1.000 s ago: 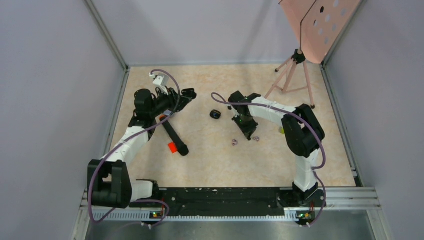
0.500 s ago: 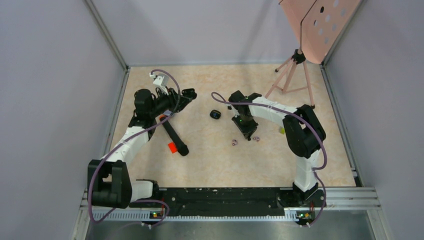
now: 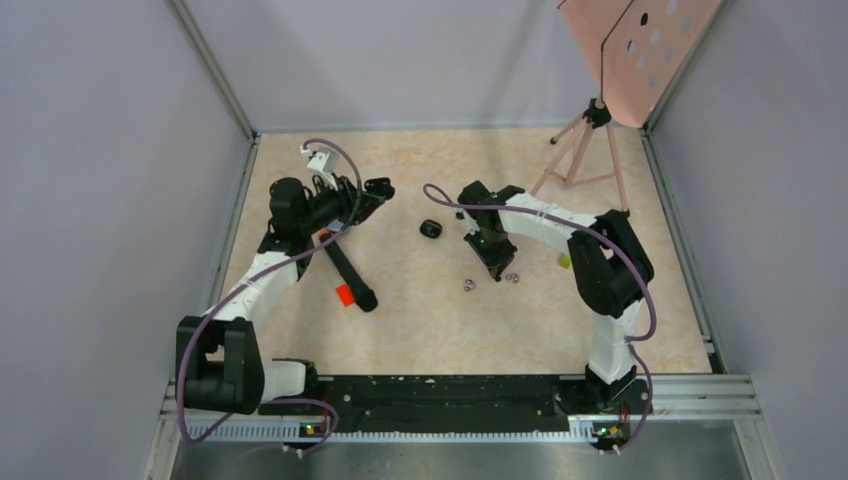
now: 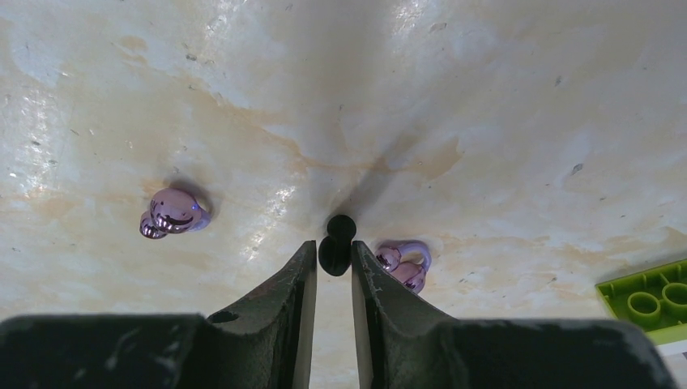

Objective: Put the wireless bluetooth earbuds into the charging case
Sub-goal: Pick up the earbud from the center of the board, then place the earbud in the charging case.

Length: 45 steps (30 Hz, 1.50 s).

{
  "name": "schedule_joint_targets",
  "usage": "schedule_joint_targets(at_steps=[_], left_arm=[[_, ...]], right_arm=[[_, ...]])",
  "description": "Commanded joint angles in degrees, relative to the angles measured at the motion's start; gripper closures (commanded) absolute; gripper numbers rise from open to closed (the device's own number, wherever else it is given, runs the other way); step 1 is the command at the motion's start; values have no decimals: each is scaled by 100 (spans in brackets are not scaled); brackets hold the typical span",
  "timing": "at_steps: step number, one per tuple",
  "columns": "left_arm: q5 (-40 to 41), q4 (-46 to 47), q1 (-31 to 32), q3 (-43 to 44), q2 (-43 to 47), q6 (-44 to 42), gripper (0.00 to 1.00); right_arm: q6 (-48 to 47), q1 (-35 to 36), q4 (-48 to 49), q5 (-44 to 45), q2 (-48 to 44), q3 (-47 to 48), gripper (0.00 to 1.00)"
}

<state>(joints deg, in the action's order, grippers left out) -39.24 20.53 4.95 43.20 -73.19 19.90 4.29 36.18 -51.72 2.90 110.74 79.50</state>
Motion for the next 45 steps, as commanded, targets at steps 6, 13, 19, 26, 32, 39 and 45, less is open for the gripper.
schedule_joint_targets(at_steps=[6, 13, 19, 26, 32, 39, 45], left_arm=[[-97, 371, -28, 110, -89, 84, 100], [-114, 383, -29, 105, -125, 84, 100], [-137, 420, -26, 99, -152, 93, 100], [-604, 509, -21, 113, -202, -36, 100], [-1701, 1053, 99, 297, -475, -101, 100], [-2478, 1150, 728, 651, -688, -605, 100], [-2809, 1439, 1170, 879, -889, -844, 100]], right_arm=[[54, -76, -70, 3, -374, 30, 80], [10, -81, -67, -58, -389, -104, 88], [-70, -100, -17, 30, -373, -204, 93], [-1251, -191, -126, -784, -839, 291, 100], [-3854, -197, -240, -2935, -2060, 820, 100], [-5222, -57, 21, -3255, -2508, 1590, 100], [-4487, 152, -451, -3692, -1624, 3162, 100]])
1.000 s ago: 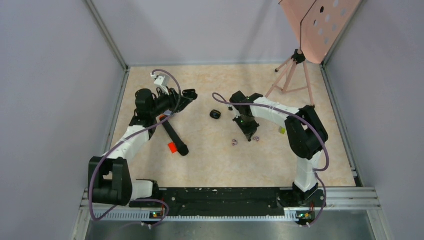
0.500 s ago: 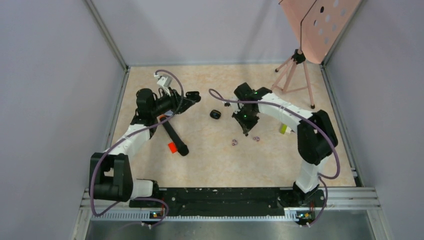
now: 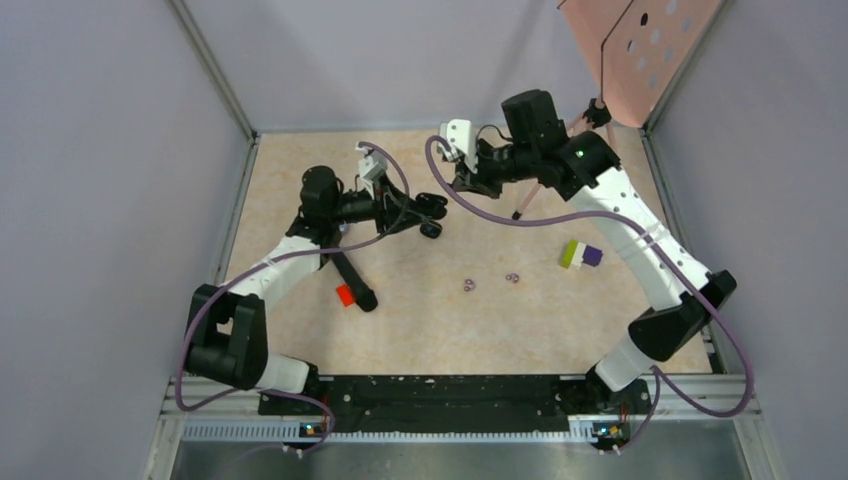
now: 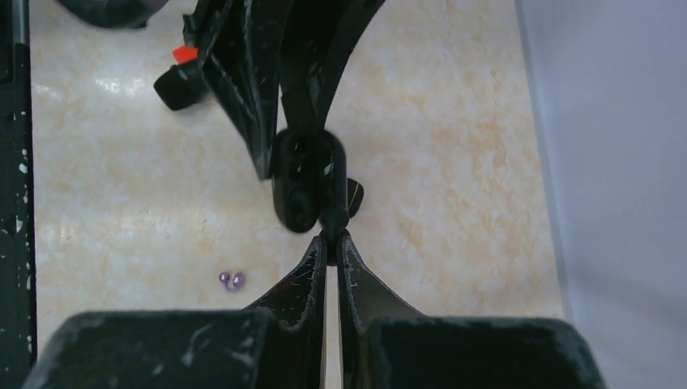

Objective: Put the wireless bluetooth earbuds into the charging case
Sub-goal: Place the earbud in the charging case.

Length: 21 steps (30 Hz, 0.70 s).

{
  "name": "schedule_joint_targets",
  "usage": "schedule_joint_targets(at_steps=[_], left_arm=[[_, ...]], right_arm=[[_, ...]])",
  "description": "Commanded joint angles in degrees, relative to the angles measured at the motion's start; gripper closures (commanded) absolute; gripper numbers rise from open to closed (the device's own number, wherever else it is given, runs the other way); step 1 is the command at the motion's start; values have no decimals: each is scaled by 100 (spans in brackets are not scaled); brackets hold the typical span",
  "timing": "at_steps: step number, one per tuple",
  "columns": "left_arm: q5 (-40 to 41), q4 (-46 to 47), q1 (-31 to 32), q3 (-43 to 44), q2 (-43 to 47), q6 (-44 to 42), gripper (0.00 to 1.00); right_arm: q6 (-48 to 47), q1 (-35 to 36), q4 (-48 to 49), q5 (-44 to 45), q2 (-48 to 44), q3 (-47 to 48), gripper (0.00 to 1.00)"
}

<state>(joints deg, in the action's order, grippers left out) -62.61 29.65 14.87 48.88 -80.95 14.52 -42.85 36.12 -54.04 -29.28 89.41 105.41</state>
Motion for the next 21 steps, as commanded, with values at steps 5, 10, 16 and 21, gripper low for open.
schedule_joint_targets(at_steps=[5, 10, 16, 21], left_arm=[[-702, 434, 343, 554, -190, -591, 100], [-798, 272, 382, 680, -191, -890, 100], [-829, 179, 414, 750, -163, -1037, 100], [-846, -29, 436, 778, -112, -1298, 100]], right_arm=[[301, 334, -99, -574, 582, 651, 100], [267, 361, -149, -597, 630, 686, 100], [88, 395, -309, -496, 697, 660, 100], [12, 455, -309, -320, 725, 601, 100]])
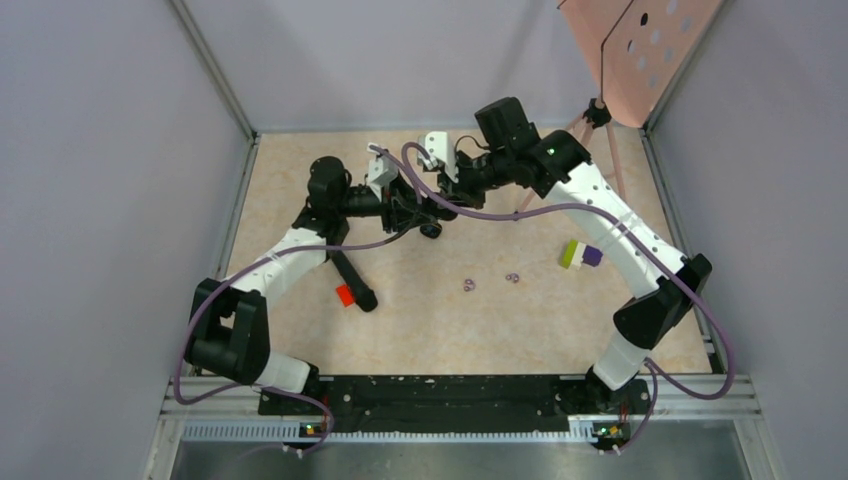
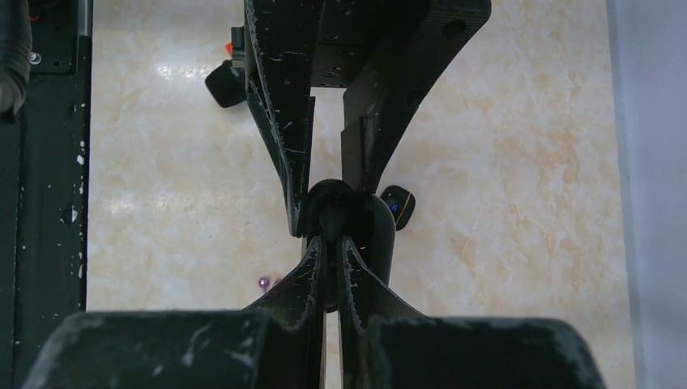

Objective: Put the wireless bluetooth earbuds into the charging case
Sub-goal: Place the earbud in the charging case.

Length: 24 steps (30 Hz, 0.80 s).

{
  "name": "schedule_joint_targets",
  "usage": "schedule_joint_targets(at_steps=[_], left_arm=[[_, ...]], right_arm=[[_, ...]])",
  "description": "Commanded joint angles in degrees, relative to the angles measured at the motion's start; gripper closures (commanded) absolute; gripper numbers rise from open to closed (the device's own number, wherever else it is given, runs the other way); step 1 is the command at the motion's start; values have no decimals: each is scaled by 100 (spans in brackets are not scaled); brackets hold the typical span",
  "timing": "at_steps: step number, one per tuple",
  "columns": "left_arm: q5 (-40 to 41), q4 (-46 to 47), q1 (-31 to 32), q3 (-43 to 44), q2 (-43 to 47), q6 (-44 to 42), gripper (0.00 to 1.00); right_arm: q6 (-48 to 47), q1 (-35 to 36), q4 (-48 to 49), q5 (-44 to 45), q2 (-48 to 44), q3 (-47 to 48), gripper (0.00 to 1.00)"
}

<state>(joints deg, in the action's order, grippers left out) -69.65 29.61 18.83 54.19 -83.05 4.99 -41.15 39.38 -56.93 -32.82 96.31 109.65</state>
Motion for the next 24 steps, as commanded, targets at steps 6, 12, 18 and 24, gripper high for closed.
schedule_joint_targets(at_steps=[6, 12, 18, 24], left_arm=[[-133, -272, 63, 315, 98, -670, 100], [-94, -246, 85, 337, 88, -705, 100], [-19, -194, 100, 337, 79, -710, 100], [141, -15, 119, 244, 78, -651, 100]], right_arm=[[-373, 238, -78, 175, 103, 177, 100], [-417, 298, -122, 249, 270, 219, 100], [-415, 344, -155, 260, 447, 375, 100], [-48, 352, 67, 254, 512, 358, 95]])
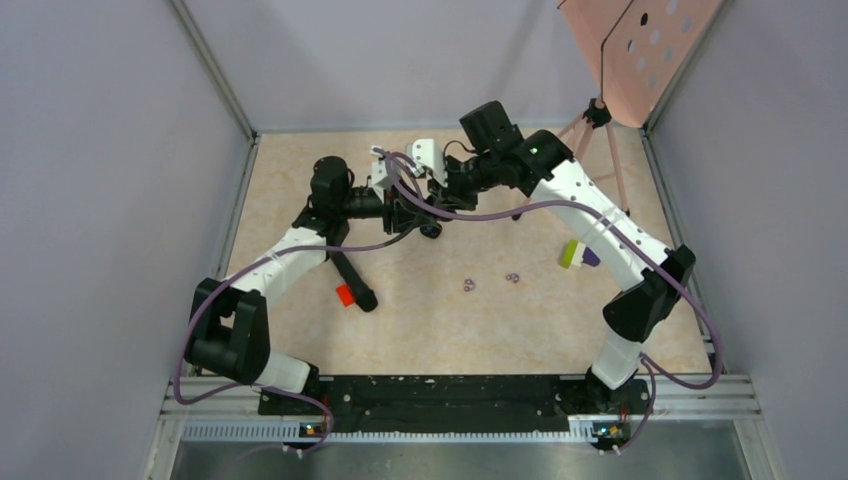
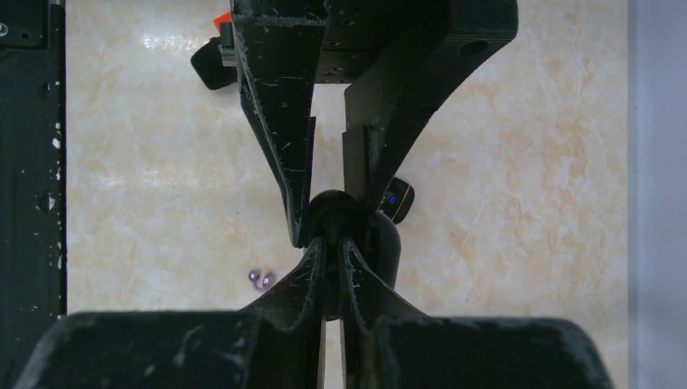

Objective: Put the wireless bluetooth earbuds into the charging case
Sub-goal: Place the earbud in the charging case.

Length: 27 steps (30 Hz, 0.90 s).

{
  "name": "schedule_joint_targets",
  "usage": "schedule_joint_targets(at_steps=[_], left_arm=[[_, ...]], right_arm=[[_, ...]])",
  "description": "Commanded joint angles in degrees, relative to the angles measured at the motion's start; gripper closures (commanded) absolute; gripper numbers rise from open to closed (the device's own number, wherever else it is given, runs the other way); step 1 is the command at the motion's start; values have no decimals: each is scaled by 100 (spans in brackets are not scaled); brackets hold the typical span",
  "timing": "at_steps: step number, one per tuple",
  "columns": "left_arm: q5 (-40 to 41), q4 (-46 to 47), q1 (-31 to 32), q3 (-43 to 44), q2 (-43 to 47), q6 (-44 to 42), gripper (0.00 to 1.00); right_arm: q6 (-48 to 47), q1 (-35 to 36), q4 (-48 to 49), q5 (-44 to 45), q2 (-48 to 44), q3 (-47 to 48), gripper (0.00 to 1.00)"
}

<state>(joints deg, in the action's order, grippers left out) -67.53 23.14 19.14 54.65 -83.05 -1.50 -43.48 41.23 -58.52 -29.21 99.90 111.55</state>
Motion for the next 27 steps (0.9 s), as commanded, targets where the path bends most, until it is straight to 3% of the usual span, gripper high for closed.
schedule_joint_targets(at_steps=[1, 14, 17, 20, 23, 27], left_arm=[[-68, 631, 90, 191, 78, 0, 100], [-89, 437, 89, 133, 114, -128, 100], [-98, 249, 83, 140, 156, -276, 100], [-103, 63, 78, 149, 207, -454, 100], [-94, -160, 86, 181, 261, -678, 100], [-47, -218, 87, 229, 313, -680, 100]], right_arm=[[209, 166, 243, -80, 146, 170, 93], [737, 38, 454, 86, -487, 397, 68], [788, -221, 448, -187, -876, 270, 50], [536, -387, 771, -239, -1455, -706, 24], [507, -499, 1682, -218, -2073, -1906, 2], [465, -502, 2078, -271, -2015, -2448, 2]])
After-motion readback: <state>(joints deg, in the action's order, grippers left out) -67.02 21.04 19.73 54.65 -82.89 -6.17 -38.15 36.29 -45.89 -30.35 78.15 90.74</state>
